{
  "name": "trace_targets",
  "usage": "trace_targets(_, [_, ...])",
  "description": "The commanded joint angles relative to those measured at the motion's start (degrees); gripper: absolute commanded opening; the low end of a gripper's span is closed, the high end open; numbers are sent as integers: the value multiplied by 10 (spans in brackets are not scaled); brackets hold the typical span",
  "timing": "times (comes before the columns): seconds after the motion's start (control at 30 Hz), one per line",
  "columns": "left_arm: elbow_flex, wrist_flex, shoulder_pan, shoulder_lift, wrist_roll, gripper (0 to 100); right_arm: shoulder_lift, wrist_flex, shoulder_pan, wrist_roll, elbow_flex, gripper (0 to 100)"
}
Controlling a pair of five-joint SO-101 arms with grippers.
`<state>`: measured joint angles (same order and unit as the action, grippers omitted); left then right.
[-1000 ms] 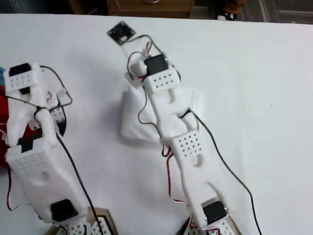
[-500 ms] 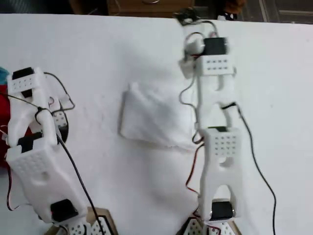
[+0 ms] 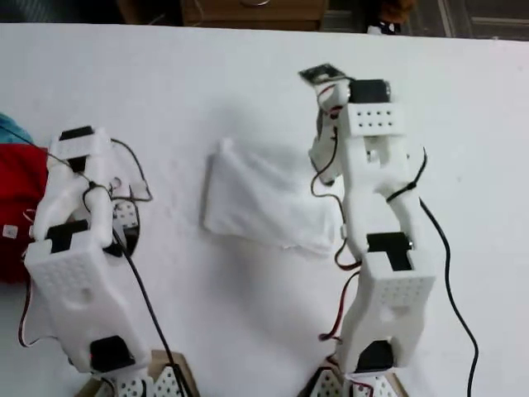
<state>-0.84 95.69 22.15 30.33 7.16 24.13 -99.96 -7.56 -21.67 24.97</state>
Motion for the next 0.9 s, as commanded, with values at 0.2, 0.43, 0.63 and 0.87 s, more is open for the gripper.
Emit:
trace_targets(0.2, [0,1,-4,-38,-4,80,-37,65,-4,52,-44,314])
trace_targets(0.43, [0,2,-6,-40,-4,80,22,122,-27,64,-84,334])
trace_targets(0.63, [0,2,-6,-40,-4,80,55,167,-39,95,-85,334])
trace_targets(0.87, [0,2,-6,-40,-4,80,133,184,-38,134,-76,334])
